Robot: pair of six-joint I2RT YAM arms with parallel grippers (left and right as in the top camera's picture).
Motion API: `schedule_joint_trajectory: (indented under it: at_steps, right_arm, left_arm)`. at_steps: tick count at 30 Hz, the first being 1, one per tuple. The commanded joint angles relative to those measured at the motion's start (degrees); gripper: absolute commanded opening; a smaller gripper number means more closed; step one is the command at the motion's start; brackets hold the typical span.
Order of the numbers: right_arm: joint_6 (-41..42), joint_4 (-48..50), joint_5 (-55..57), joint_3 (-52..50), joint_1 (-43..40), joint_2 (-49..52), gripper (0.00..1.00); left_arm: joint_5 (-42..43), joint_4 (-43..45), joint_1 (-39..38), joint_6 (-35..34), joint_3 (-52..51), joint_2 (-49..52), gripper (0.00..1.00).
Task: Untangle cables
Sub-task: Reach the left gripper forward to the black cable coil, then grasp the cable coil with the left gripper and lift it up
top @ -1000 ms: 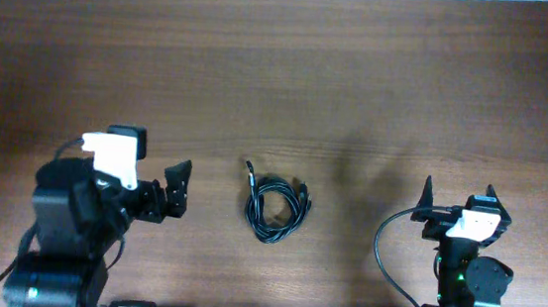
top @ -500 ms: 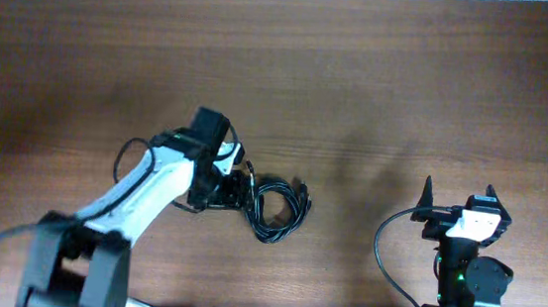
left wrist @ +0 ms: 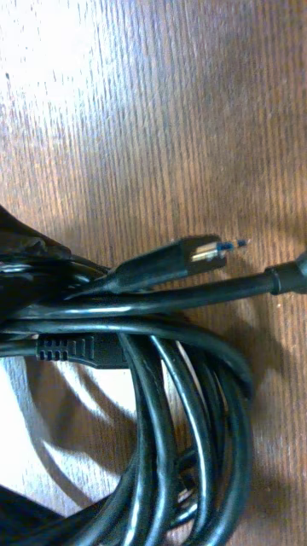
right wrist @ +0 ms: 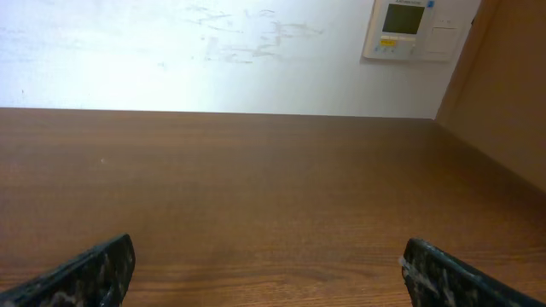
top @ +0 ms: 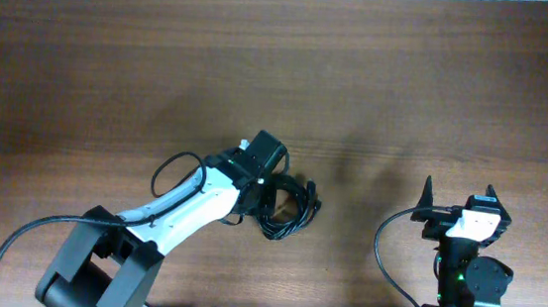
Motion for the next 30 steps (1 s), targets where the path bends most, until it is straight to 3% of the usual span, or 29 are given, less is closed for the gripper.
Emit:
schedule_joint_trajectory:
  at_steps: [1, 4, 6, 7, 8, 10, 11, 13, 15, 16, 18, 19, 24, 25, 26, 27, 28, 30]
  right_arm:
    - [0.00, -0.22, 0.50, -0.42, 0.31, -0.33, 0.99]
    - [0.00, -0.22, 0.50, -0.42, 0.31, -0.33, 0.99]
    - [0.00, -0.22, 0.50, -0.42, 0.31, -0.33, 0.98]
    - [0.00, -0.22, 0.50, -0.42, 0.31, -0.33, 0.99]
    - [0.00, -0.22, 0.50, -0.42, 0.31, -0.33, 0.99]
    - [0.00, -0.22, 0.50, -0.42, 0.31, -0.33, 0.98]
    - [0.00, -0.22, 0.50, -0.42, 0.31, -0.33, 0.99]
    - [0.00, -0.22, 0.50, -0.42, 0.31, -0.33, 0.99]
    - [0.00, -0.22, 0.50, -0.42, 0.31, -0.33, 0.98]
    - [0.00, -0.22, 0.50, -0.42, 0.31, -0.33, 0.98]
    - [0.00, -0.22, 0.50, -0.42, 0.31, -0.33, 0.99]
    - [0.00, -0.22, 0.50, -0.42, 0.31, -0.33, 0.98]
    - [0.00, -0.22, 0.50, -0.42, 0.31, -0.33, 0.98]
    - [0.00, -0.22, 0.50, -0.42, 0.31, -0.33, 0.98]
    - [0.00, -0.22, 0.50, -0.42, 0.31, -0.33, 0.99]
    - [0.00, -0.22, 0.50, -0.42, 0.31, -0.33, 0.99]
    - [0.00, -0.22, 0.50, -0.42, 0.31, -0.33, 0.98]
    - [0.00, -0.22, 0.50, -0.42, 0.31, -0.33, 0.98]
  left_arm:
    - [-14.43, -0.44, 0.74, 0.87, -0.59, 0.42, 0.00]
    - [-29.14, -1.70, 5.92, 16.11, 5.57, -2.08, 0.00]
    - [-31.65, -0.26, 8.09, 22.71, 10.21, -2.43, 0.00]
    - [-31.63, -0.26, 8.15, 22.62, 10.78, -2.43, 0.14]
    - [-31.04, -0.48, 8.09, 22.62, 10.80, -2.43, 0.43]
    - [-23.87, -1.84, 8.11, 22.56, 10.80, -2.43, 0.88]
    - [-21.00, -2.21, 8.11, 20.04, 10.80, -2.43, 0.99]
    - [-21.05, -3.69, 8.41, 7.91, 10.78, -2.40, 0.99]
    - [-21.05, -4.37, 9.64, -11.37, 10.12, -2.29, 0.99]
    - [-21.07, -3.41, 10.14, -14.91, 10.12, -2.19, 0.99]
    - [-22.95, -1.01, 10.23, -14.71, 10.12, -1.77, 0.99]
    - [-23.06, -0.74, 10.25, -13.03, 10.12, -1.33, 0.99]
    - [-19.12, 4.22, 15.13, 13.60, 10.12, 1.27, 0.89]
    - [-18.84, 4.50, 17.94, 14.93, 10.12, 1.77, 0.87]
    - [-15.47, 5.84, 20.57, 16.04, 10.12, 3.19, 0.84]
    - [-6.73, 8.41, 22.51, 20.79, 10.12, 5.20, 0.77]
    - [0.17, 10.97, 23.04, 25.59, 10.12, 7.34, 0.77]
    - [1.49, 11.21, 22.45, 25.99, 10.12, 9.49, 0.76]
